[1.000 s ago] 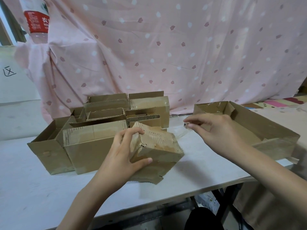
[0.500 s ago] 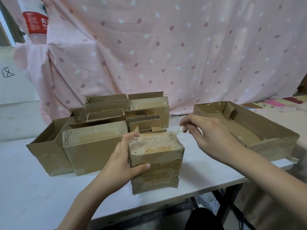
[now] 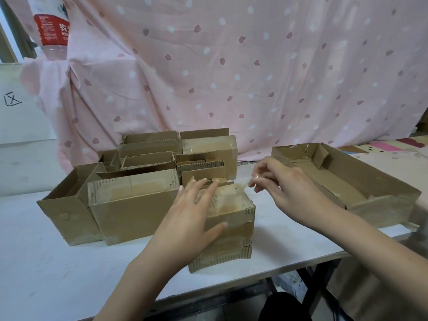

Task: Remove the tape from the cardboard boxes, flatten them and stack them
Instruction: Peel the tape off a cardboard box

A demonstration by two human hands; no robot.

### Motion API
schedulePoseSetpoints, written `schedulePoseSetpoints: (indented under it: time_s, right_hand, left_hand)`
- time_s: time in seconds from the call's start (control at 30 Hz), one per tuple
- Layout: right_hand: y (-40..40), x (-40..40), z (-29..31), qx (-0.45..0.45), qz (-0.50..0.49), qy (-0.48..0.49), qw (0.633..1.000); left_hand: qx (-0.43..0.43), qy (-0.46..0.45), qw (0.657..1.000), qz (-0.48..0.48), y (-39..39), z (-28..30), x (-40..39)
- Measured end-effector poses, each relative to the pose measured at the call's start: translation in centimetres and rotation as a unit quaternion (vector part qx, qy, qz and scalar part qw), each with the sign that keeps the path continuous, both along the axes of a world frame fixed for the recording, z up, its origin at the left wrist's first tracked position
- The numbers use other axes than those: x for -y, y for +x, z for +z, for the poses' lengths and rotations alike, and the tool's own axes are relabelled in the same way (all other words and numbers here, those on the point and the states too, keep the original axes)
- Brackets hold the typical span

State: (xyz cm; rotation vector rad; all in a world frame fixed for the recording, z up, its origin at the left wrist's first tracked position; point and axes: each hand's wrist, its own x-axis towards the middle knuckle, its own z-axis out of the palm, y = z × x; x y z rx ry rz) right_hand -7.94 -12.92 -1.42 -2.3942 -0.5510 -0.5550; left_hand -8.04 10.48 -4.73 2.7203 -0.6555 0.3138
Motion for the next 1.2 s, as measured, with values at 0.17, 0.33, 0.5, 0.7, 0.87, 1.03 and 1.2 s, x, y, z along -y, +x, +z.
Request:
schedulePoseSetpoints:
  time_s: [0.17,0.33,0.5,0.7,0.87,1.03,1.2]
  right_hand:
    - [-0.1,0.0,0.1,-0.002,0.007,0.000,1.000]
    - [-0.5,0.3,0.3,-0.067,0.018,0.067,0.995]
    - [-0.6,0.8,0.5,-0.122,0.013,0.154,0.980]
    - [0.5,1.4,-0.1,-0.104,-0.039,0.113,0.987]
    - [-0.1,0.9,0.1,-0.128,-0.032,0.140,0.981]
    - [-0.3,-0.1,0.2,-0.128,0.012,0.274,0.953]
    - [0.1,-0.3,0.2,-0.189,0.060,0.338,0.920]
  left_hand:
    - [0.047,0.109,0.993,0.001,0.4,-0.5,2.2]
    - [0.047,0.160,0.986,0.008,0.5,-0.8,2.9]
    - [0.049,0.173,0.984,0.011,0.3,-1.0,2.8]
    - [0.050,0.176,0.983,0.010,0.4,-1.1,2.8]
    - [0.054,0.184,0.981,0.015,0.3,-1.3,3.0]
    - [0.054,0.186,0.981,0.018,0.1,-1.3,3.0]
    - [0.050,0.195,0.979,0.018,-0.1,-1.4,3.1]
